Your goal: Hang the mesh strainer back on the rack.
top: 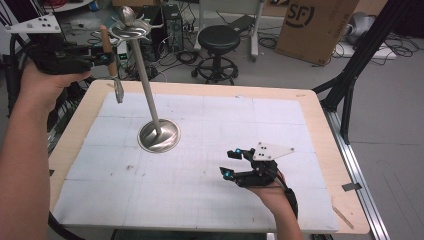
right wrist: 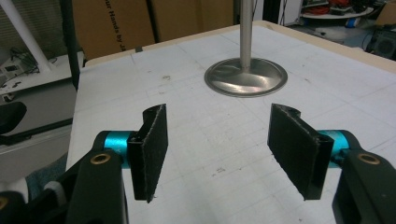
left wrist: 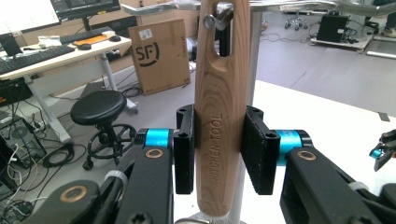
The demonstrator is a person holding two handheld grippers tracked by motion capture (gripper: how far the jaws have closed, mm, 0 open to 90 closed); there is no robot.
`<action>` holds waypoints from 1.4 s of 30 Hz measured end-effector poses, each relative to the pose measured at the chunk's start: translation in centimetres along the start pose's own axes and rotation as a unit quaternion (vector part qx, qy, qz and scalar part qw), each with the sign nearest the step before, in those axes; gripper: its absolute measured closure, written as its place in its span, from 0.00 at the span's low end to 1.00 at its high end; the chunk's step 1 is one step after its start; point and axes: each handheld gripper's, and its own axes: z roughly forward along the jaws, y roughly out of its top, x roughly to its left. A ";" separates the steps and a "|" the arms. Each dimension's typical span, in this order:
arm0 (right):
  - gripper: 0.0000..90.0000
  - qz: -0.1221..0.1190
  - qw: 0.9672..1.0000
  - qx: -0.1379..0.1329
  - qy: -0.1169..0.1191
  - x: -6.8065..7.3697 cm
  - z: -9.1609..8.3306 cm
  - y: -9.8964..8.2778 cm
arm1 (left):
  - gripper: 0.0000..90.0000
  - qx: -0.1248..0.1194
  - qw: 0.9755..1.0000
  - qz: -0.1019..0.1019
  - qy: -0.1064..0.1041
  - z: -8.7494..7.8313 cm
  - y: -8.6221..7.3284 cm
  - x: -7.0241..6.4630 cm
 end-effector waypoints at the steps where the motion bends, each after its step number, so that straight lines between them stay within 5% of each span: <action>1: 0.42 0.001 1.000 0.000 0.000 0.0 0.0 0.0 | 0.75 0.001 1.000 0.000 0.002 0.1 0.0 -0.1; 11: 0.42 0.000 1.000 0.002 0.002 0.1 0.1 0.0 | 0.74 -0.015 1.000 -0.009 -0.003 0.3 -0.8 0.0; 34: 0.42 -0.001 1.000 0.007 0.003 0.2 0.2 0.0 | 0.38 -0.023 0.999 -0.021 0.020 -3.5 -4.2 -0.7; 39: 0.42 0.000 1.000 0.007 0.002 0.1 0.2 -0.1 | 0.32 -0.031 0.999 -0.018 0.016 -4.2 -5.0 -1.4; 42: 0.41 0.001 1.000 0.005 0.002 0.1 0.1 0.0 | 0.31 -0.036 0.999 -0.019 -0.002 -4.4 -5.4 -1.9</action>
